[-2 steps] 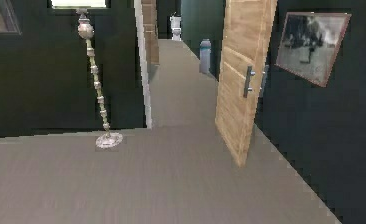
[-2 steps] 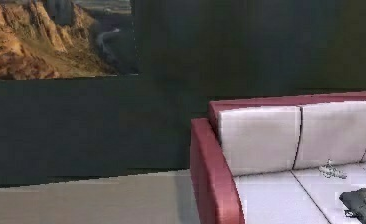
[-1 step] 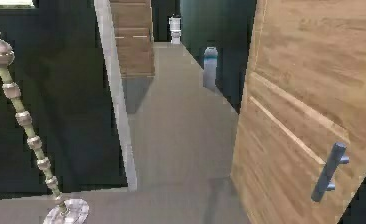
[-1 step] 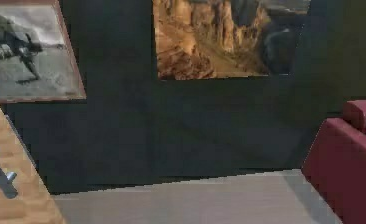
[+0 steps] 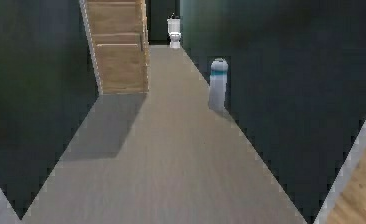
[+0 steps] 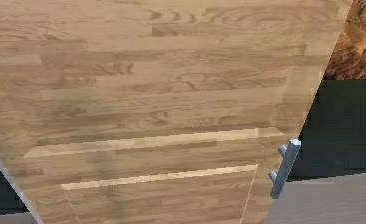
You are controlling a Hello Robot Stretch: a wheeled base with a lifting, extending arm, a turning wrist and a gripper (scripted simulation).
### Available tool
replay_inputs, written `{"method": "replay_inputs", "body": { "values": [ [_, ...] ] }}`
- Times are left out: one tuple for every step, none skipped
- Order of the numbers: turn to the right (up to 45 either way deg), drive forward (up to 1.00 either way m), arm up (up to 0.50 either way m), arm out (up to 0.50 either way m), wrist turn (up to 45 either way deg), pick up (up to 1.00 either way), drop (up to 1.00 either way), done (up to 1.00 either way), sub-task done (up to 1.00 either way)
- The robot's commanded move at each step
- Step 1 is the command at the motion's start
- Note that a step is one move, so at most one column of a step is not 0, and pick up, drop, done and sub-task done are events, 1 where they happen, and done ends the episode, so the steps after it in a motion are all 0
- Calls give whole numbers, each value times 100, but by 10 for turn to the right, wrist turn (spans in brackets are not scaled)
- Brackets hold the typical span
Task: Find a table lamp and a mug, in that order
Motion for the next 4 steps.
{"method": "replay_inputs", "body": {
  "values": [
    [-30, 0, 0, 0, 0, 0, 0, 0, 0],
    [0, 10, 0, 0, 0, 0, 0, 0, 0],
    [0, 100, 0, 0, 0, 0, 0, 0, 0],
    [0, 100, 0, 0, 0, 0, 0, 0, 0]
  ]
}}
